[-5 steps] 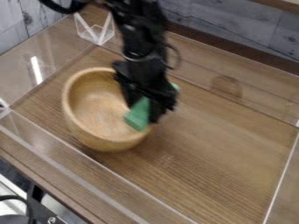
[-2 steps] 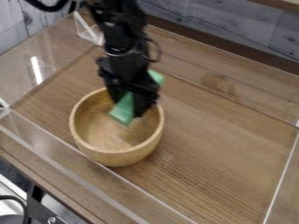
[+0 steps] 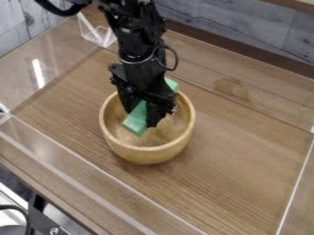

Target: Put green stick into wooden bowl

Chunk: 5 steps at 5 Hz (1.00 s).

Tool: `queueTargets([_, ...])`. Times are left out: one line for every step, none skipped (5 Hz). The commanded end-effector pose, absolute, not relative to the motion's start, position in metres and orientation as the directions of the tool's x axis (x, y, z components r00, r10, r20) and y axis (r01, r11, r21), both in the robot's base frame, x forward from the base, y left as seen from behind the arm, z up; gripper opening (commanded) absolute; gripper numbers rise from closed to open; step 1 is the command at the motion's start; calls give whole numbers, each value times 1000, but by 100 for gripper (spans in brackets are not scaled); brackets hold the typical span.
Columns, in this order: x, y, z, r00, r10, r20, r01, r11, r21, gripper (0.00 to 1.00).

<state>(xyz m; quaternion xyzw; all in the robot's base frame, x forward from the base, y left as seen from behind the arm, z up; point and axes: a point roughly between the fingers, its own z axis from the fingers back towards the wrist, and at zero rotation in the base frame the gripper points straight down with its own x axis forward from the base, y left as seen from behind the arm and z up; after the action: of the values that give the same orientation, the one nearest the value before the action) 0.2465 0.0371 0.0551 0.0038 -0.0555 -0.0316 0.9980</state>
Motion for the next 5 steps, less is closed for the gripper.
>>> queueTargets([257, 40, 66, 986, -53, 158, 50, 998, 23, 0])
queueTargets([258, 41, 64, 987, -45, 152, 42, 999, 24, 0])
queueTargets([258, 42, 65, 989, -37, 145, 34, 999, 24, 100])
queueTargets([259, 41, 73, 990, -25, 140, 23, 1000, 16, 100])
queueTargets([261, 41, 80, 990, -16, 140, 14, 1000, 14, 100])
